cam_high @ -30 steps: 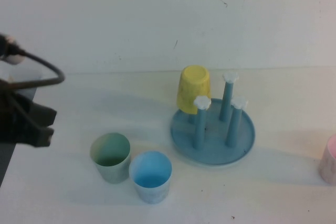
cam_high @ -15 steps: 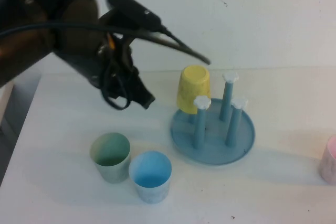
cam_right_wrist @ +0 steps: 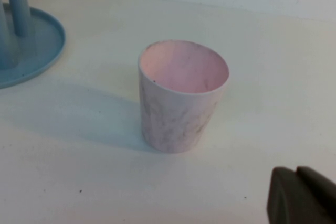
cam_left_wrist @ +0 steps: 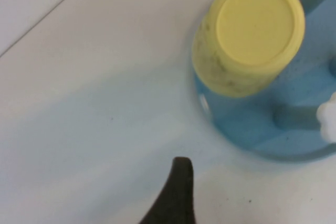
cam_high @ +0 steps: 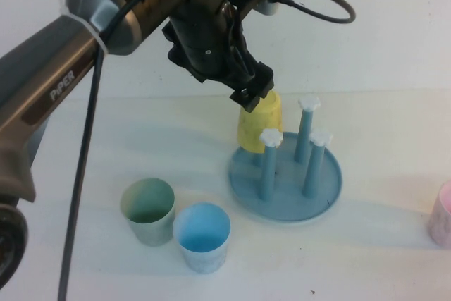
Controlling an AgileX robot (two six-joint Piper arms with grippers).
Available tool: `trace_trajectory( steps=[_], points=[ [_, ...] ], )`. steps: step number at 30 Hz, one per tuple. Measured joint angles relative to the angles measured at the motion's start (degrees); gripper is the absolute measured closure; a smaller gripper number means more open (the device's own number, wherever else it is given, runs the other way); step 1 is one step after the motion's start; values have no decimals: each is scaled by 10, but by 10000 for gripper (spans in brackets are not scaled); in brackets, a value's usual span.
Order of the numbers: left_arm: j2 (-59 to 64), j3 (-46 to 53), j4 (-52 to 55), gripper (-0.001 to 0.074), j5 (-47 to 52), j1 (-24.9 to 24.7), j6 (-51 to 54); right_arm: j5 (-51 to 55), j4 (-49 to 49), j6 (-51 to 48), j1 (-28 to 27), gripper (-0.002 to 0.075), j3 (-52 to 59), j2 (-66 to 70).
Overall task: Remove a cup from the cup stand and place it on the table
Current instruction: Pick up the cup from the rack
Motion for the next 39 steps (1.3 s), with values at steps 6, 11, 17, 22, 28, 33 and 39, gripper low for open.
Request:
trace_trajectory(
  steps=[6, 11, 17, 22, 28, 33, 39],
  points=[
    [34, -36, -44, 55, -12, 0, 0, 0, 0, 0, 0, 727, 0, 0],
    [58, -37, -50, 55, -62, 0, -9, 0, 0, 0, 0, 727, 0, 0],
    [80, -38, -52, 55, -119, 0, -19, 0, 0, 0, 0, 727, 0, 0],
    [98, -38, -52, 55, -136, 0, -20, 0, 0, 0, 0, 727, 0, 0],
    [125, -38, -38, 55, -148, -1, -47, 0, 0, 0, 0, 727, 0, 0],
    [144, -38, -32, 55, -150, -2, -54, 0, 0, 0, 0, 727, 0, 0],
    [161, -38, -32, 107, -153, -2, -60, 0, 0, 0, 0, 727, 0, 0]
  ],
)
